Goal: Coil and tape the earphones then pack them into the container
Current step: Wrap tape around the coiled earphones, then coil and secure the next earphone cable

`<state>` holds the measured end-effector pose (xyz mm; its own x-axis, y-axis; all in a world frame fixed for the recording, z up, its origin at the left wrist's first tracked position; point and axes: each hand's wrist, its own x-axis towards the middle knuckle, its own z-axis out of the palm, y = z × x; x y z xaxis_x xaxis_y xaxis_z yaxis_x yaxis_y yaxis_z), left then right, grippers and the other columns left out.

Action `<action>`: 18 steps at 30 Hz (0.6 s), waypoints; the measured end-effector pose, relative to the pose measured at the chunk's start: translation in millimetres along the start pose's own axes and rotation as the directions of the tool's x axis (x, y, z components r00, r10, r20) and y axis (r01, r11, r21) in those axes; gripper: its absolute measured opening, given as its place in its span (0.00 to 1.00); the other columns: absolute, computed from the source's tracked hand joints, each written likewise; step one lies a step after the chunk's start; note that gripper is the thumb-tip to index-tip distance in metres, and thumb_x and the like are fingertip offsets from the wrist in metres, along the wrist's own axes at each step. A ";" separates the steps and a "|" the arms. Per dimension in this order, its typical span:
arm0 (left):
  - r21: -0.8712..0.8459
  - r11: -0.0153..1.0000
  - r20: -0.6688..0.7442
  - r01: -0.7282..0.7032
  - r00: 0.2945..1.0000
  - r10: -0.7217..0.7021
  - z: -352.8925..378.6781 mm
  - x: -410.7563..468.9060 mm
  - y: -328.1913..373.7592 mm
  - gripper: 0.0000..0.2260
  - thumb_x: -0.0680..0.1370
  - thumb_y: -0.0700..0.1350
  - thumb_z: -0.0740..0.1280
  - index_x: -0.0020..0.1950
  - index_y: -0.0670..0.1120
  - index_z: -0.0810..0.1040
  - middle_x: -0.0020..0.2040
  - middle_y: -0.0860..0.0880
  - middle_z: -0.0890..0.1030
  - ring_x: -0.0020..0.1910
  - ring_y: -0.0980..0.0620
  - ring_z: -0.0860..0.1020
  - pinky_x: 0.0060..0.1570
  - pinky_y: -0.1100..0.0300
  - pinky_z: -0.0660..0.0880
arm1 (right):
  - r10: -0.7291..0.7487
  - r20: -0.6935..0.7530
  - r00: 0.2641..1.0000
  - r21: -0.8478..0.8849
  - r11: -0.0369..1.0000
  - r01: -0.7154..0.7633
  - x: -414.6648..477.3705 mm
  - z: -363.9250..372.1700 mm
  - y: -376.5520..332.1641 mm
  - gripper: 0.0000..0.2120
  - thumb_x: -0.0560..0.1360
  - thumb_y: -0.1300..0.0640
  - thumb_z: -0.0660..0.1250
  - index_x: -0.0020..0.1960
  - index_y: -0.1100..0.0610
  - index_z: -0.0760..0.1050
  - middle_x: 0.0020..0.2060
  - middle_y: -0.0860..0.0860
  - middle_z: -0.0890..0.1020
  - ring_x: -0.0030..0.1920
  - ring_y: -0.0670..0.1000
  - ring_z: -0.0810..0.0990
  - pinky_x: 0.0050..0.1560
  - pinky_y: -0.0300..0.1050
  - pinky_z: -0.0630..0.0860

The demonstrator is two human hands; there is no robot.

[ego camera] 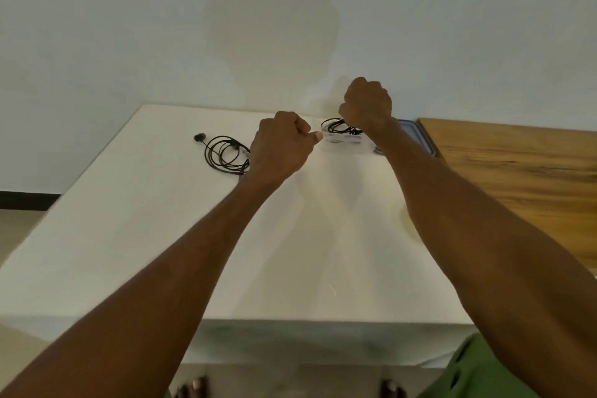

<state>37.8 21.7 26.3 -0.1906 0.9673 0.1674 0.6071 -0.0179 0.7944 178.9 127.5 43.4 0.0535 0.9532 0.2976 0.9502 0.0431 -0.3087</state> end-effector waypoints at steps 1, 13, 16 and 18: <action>0.000 1.000 -0.011 0.001 1.000 -0.001 2.4 1.0 0.7 0.14 0.75 0.53 0.72 0.56 0.46 0.81 0.53 0.49 0.83 0.55 0.49 0.79 0.56 0.53 0.77 | 0.005 0.049 0.999 0.023 1.000 -0.006 2.8 -0.7 1.7 0.12 0.73 0.64 0.63 0.56 0.64 0.74 0.54 0.61 0.80 0.55 0.62 0.79 0.49 0.47 0.73; 0.014 1.000 -0.013 -0.002 1.000 0.003 10.2 -2.0 1.2 0.10 0.75 0.48 0.72 0.54 0.46 0.82 0.48 0.52 0.82 0.53 0.49 0.80 0.55 0.51 0.78 | 0.055 -0.113 0.992 0.393 0.919 -0.007 -19.4 -14.5 9.4 0.09 0.68 0.68 0.65 0.44 0.63 0.83 0.42 0.55 0.85 0.44 0.54 0.83 0.46 0.47 0.81; 0.038 0.999 0.023 -0.001 1.000 0.000 6.6 -4.6 -0.3 0.09 0.76 0.48 0.72 0.53 0.46 0.83 0.47 0.52 0.82 0.50 0.47 0.81 0.53 0.50 0.80 | 0.067 -0.107 0.992 0.445 0.895 -0.012 -31.0 -17.3 3.4 0.08 0.68 0.67 0.69 0.44 0.59 0.84 0.42 0.52 0.85 0.44 0.52 0.83 0.47 0.43 0.79; 0.065 0.998 0.061 0.006 0.998 -0.010 2.6 -6.8 -2.0 0.05 0.76 0.46 0.71 0.51 0.47 0.82 0.50 0.49 0.84 0.48 0.44 0.82 0.51 0.49 0.81 | 0.041 -0.126 0.991 0.456 0.890 0.021 -44.2 -16.7 -8.9 0.05 0.68 0.63 0.72 0.43 0.57 0.84 0.41 0.50 0.86 0.43 0.50 0.84 0.47 0.42 0.79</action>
<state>39.9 15.8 22.0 -0.1489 0.9811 0.1232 0.6546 0.0044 0.7560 173.3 80.0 48.1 0.1306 0.9089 0.3961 0.7064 0.1951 -0.6804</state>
